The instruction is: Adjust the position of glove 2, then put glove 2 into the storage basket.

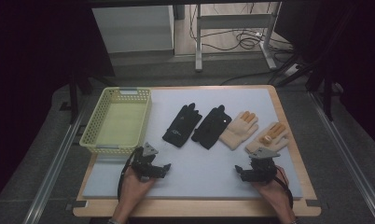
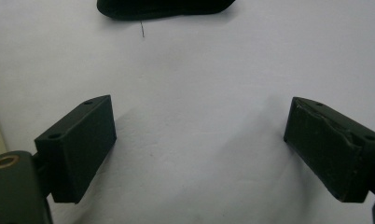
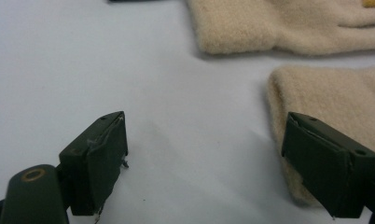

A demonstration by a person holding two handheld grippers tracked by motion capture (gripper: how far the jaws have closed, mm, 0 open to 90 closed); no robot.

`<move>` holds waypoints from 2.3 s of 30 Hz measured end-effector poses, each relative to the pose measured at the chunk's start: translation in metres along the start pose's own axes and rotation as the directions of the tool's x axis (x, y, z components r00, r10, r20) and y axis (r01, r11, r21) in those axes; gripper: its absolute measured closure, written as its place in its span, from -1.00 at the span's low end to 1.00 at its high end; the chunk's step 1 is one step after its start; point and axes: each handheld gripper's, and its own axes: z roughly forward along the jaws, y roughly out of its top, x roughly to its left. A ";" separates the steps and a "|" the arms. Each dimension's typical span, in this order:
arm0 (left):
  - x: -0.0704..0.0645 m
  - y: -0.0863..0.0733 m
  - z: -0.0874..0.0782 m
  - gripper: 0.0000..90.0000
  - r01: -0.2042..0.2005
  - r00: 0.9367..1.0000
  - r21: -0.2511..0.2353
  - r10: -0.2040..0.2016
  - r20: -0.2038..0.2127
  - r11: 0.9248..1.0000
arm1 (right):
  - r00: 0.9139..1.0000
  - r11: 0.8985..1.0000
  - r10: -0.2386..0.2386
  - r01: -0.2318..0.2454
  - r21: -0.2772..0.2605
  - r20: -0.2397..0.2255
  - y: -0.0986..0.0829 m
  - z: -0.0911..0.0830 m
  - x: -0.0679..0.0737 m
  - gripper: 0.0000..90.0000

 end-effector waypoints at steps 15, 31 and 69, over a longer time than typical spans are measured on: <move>0.000 0.000 0.000 -0.80 0.000 1.000 0.000 0.000 0.000 1.000 | 1.000 1.000 -0.007 0.007 0.005 -0.008 0.007 0.000 0.002 -0.61; 0.000 0.000 0.000 -0.80 0.000 1.000 -0.001 0.000 -0.001 1.000 | 0.997 1.000 -0.004 0.004 -0.001 -0.083 0.037 0.015 0.004 -0.57; 0.000 0.000 0.000 -0.80 0.000 1.000 0.000 0.000 0.001 1.000 | 0.996 1.000 0.012 -0.011 0.011 -0.088 0.133 0.099 -0.010 -0.15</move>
